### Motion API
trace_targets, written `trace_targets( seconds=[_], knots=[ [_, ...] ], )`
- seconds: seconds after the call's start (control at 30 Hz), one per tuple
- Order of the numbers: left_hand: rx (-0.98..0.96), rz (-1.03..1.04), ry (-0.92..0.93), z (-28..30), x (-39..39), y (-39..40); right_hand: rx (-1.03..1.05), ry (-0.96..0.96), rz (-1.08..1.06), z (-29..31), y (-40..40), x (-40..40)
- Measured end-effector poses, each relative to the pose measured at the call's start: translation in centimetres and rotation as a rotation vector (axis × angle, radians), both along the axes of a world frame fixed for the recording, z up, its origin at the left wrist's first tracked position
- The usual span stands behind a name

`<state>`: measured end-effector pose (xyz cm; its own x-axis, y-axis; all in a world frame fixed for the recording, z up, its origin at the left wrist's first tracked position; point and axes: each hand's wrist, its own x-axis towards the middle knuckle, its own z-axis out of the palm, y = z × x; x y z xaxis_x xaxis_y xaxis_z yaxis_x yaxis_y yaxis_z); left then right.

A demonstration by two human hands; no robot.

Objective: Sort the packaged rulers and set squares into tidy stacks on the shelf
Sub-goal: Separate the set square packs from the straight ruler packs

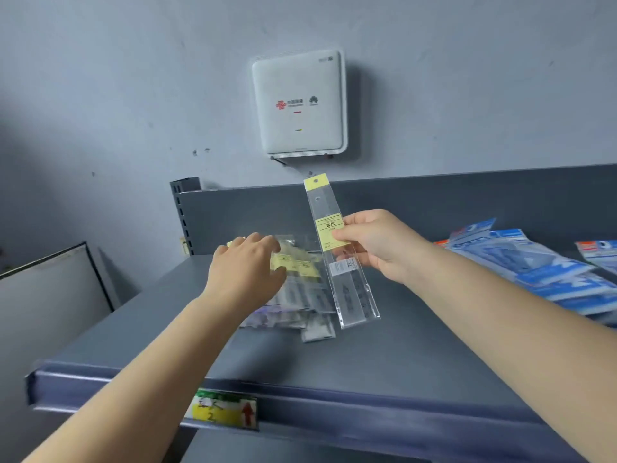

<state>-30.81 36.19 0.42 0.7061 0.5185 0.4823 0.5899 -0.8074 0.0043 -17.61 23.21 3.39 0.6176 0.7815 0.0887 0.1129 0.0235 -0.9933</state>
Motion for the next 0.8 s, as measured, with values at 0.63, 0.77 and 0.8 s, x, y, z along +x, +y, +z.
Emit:
trace_targets(
  seconds=[0.63,0.77,0.8],
  knots=[
    [0.150,0.084,-0.013,0.2,-4.2,6.2,-0.211,-0.483,-0.142,-1.1,9.9,-3.6],
    [0.141,0.061,-0.022,0.4,-2.9,4.7,-0.446,-1.099,-0.271,-1.2,7.4,-2.6],
    [0.143,0.047,-0.022,0.6,-2.4,4.0,-0.449,-1.162,-0.270,-0.8,6.5,-2.3]
  ],
)
